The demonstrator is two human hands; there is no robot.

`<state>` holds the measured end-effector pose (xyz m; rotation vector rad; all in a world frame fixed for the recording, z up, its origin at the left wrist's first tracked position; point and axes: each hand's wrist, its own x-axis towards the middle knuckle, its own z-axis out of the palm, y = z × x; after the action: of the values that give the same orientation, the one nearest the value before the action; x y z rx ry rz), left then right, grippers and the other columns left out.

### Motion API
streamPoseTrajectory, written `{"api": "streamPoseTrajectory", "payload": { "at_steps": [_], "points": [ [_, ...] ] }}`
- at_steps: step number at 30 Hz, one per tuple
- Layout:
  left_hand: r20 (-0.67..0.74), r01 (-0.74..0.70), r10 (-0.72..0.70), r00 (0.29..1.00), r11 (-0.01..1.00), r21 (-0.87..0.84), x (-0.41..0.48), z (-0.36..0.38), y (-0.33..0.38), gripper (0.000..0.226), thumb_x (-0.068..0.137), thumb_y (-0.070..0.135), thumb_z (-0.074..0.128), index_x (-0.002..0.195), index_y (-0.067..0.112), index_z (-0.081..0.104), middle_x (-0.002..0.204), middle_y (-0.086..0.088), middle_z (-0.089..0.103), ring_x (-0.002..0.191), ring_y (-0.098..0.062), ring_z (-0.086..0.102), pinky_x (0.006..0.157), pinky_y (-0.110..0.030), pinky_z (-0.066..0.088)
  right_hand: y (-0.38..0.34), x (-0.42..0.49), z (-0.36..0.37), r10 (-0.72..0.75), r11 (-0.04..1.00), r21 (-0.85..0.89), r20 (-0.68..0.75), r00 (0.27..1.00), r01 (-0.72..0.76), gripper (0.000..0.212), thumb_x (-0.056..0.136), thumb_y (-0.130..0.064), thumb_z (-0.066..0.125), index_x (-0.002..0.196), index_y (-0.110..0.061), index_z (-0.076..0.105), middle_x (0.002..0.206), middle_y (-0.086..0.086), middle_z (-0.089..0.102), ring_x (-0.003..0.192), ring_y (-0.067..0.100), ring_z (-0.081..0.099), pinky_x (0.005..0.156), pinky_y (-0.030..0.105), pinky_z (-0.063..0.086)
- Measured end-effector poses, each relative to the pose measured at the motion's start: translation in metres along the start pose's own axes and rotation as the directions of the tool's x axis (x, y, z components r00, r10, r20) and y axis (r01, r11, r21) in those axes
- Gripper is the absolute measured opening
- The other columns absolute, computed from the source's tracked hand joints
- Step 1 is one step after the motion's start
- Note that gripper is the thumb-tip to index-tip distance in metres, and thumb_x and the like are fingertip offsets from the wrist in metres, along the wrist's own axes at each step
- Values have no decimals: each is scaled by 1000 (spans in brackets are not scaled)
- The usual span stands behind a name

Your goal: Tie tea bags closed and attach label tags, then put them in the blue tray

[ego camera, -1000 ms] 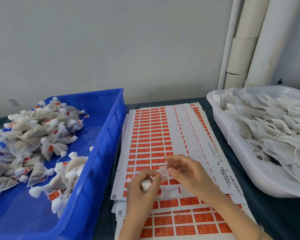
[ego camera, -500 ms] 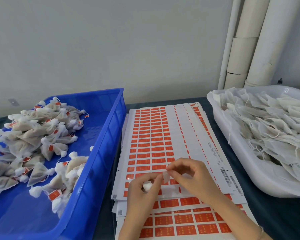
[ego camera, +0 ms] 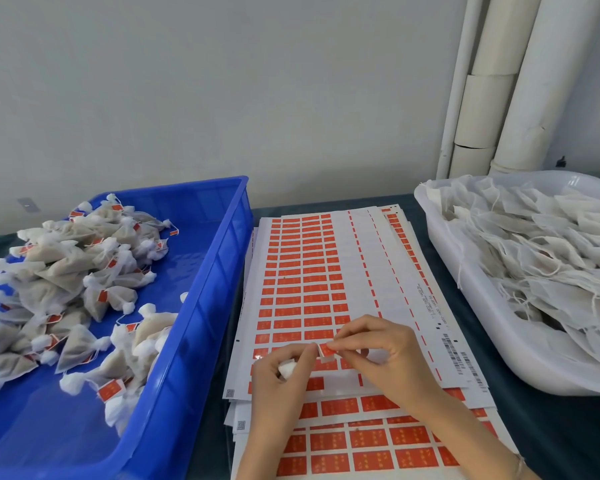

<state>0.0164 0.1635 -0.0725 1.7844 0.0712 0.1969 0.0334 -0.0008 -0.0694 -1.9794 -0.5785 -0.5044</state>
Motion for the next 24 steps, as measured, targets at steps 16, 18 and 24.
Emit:
{"api": "streamPoseTrajectory", "payload": {
  "at_steps": [16,18,24],
  "points": [
    [-13,-42,42,999,999,15,1,0,-3,21,87,21,66,71,33,72,77,16,71,81,2,64,66,-5,46,6,-3,3,96,995,8,29,995,-96,36,81,-1,70,90,-36,74,96,-25,65,99,1,60,78,9,50],
    [2,-65,65,998,998,14,0,0,-3,20,86,23,66,72,35,73,77,15,71,81,-1,64,68,-8,47,4,-2,1,157,983,92,10,988,-157,32,85,-7,66,89,-39,71,96,-23,68,97,3,63,77,11,51],
    [74,-111,109,991,994,24,-1,-1,-4,14,88,26,65,79,30,75,79,13,72,83,-7,67,72,-15,49,0,0,4,302,937,128,169,938,-324,18,89,-27,66,97,-43,65,94,-25,68,92,3,63,81,17,53]
  ]
}}
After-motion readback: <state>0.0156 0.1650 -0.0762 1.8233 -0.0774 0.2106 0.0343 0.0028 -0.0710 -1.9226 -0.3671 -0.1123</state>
